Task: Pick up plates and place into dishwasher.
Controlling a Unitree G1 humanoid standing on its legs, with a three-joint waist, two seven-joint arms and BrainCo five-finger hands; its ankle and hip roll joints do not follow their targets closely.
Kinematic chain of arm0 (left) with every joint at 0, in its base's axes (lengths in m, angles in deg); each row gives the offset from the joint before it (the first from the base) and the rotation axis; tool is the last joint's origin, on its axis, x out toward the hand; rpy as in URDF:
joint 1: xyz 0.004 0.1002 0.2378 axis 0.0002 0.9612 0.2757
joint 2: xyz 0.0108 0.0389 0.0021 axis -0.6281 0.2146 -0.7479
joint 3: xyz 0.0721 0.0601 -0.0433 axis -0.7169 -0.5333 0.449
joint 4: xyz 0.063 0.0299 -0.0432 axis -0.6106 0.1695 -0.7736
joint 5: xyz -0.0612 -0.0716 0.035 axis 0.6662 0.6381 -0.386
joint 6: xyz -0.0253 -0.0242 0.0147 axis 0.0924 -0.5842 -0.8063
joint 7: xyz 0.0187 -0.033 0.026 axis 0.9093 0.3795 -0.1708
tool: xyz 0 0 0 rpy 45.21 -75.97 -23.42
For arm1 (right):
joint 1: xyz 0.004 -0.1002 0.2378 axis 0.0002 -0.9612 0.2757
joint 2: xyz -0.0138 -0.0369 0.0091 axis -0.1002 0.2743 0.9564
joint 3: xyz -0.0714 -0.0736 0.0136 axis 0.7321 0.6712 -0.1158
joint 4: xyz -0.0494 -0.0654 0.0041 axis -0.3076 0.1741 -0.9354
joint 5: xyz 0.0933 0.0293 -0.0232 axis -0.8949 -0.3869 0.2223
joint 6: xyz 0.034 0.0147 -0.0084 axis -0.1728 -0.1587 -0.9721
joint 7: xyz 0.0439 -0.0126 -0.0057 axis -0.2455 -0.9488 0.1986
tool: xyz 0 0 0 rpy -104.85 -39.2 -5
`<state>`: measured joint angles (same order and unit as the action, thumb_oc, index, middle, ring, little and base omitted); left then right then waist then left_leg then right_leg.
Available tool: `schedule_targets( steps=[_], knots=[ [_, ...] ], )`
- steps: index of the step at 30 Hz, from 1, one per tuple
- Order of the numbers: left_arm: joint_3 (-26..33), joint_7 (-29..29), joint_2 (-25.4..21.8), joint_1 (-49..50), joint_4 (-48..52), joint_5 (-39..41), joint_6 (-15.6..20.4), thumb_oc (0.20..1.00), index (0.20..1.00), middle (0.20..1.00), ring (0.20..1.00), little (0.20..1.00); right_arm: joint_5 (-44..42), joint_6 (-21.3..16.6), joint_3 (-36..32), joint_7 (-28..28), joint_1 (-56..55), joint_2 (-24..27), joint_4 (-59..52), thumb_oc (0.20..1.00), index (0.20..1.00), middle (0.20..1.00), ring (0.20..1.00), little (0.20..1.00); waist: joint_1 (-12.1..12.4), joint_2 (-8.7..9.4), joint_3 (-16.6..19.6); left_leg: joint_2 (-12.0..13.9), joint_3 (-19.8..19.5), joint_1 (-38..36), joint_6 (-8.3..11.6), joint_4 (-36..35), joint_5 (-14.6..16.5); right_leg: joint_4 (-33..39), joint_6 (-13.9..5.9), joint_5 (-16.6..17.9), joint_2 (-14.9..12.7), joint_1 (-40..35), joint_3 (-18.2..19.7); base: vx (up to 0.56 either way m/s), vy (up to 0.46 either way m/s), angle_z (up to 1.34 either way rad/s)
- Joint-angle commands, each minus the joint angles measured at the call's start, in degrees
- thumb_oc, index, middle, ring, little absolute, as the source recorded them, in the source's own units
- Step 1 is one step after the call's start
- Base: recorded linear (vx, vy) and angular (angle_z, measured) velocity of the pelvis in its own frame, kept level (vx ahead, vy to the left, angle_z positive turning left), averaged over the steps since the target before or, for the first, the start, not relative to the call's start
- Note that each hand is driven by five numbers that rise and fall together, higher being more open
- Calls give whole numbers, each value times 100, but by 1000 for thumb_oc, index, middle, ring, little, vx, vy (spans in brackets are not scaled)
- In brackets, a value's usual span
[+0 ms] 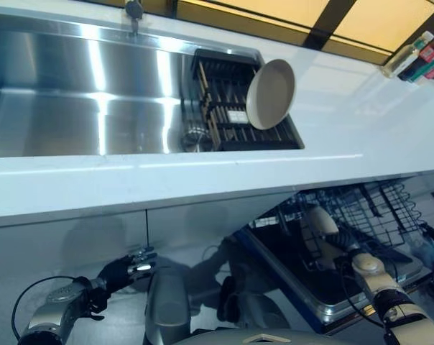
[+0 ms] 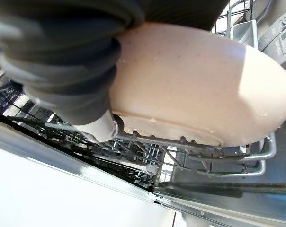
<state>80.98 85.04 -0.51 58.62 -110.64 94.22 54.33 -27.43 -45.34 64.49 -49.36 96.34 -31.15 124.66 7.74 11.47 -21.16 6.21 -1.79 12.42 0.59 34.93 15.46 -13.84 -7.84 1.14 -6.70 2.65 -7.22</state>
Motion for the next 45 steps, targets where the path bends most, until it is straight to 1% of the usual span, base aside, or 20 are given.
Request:
schedule_targets(
  steps=[1,2,3,10,17,20,25,28,33,34,35,39,45],
  knots=[
    [-153,203,-13,168,429,-106,-14,1000,1000,1000,1000,1000,49,175,-59,392,227,338,245,200,200,200,200,200,31,-242,327,-89,457,-534,-496,-1045,-297,-156,-516,1385,-107,612,30,51,-4,10],
    [-154,202,-13,172,424,-112,-19,1000,1000,1000,1000,1000,58,198,-63,415,227,326,254,398,398,398,398,398,37,-240,332,-93,455,-553,-495,-1058,-299,-152,-520,1395,-105,601,32,54,-8,12],
    [-151,193,-11,190,423,-124,-24,1000,1000,1000,1000,1000,67,234,-65,452,209,309,245,1000,1000,1000,1000,1000,39,-233,347,-97,453,-576,-493,-1069,-295,-150,-524,1408,-101,590,37,45,-8,7],
    [-32,254,-33,303,470,-190,-112,1000,1000,1000,1000,1000,86,354,-167,538,14,234,145,1000,1000,1000,1000,1000,34,-176,396,-96,468,-666,-490,-1035,-240,-150,-567,1523,-98,531,68,38,-12,0],
    [40,286,-16,402,493,-286,-180,1000,1000,1000,1000,1000,90,356,-282,623,-160,171,73,1000,1000,1000,1000,1000,27,-107,469,-93,495,-783,-487,-1070,-209,-127,-597,1600,-74,465,101,39,-16,-5],
    [58,281,-25,415,512,-300,-231,1000,1000,1000,1000,1000,80,388,-333,795,-219,115,73,1000,1000,1000,1000,1000,27,-93,482,-82,515,-812,-484,-1072,-210,-113,-608,1632,-66,433,101,29,-19,4],
    [56,269,-45,432,499,-292,-239,1000,1000,1000,1000,1000,-151,422,-452,845,-219,71,100,1000,1000,1000,1000,1000,29,-89,511,-81,515,-845,-486,-1092,-226,-108,-612,1655,-42,411,115,15,-8,-2],
    [57,266,-42,437,506,-278,-259,1000,1000,1000,1000,1000,-551,391,-579,879,-244,46,95,1000,1000,1000,1000,1000,22,-95,535,-87,520,-878,-488,-1115,-232,-98,-614,1668,-37,383,120,10,1,1],
    [65,193,65,480,482,-253,-238,1000,1000,1000,1000,1000,-1776,165,-1042,1060,-347,-151,-135,1000,1000,1000,1000,1000,-29,-106,592,-87,535,-952,-482,-1164,-247,-84,-598,1657,-6,339,157,20,4,-4],
    [75,192,85,490,469,-247,-226,1000,1000,1000,1000,1000,-1964,52,-1148,1134,-374,-205,-204,1000,1000,1000,1000,1000,-44,-111,600,-89,539,-961,-486,-1170,-242,-83,-594,1650,0,337,163,17,13,-9],
    [94,183,139,516,447,-266,-205,1000,1000,1000,1000,1000,-2128,-68,-1310,1179,-428,-280,-315,1000,1000,1000,1000,1000,-71,-121,620,-96,546,-983,-493,-1187,-238,-77,-591,1644,8,334,174,18,15,-6],
    [150,136,261,600,425,-267,-175,1000,1000,1000,1000,1000,-2530,-363,-1593,1349,-624,-486,-824,1000,1000,1000,1000,1000,-159,-131,689,-106,583,-1017,-496,-1215,-229,-43,-583,1631,32,327,223,0,0,0],
    [114,70,353,685,366,-209,-75,1000,1000,1000,1000,1000,-3429,-933,-2002,1613,-766,-729,-1285,1000,1000,1000,1000,1000,-255,-145,740,-126,625,-1043,-507,-1214,-202,8,-578,1616,46,304,279,-1,16,-7]
  ],
)
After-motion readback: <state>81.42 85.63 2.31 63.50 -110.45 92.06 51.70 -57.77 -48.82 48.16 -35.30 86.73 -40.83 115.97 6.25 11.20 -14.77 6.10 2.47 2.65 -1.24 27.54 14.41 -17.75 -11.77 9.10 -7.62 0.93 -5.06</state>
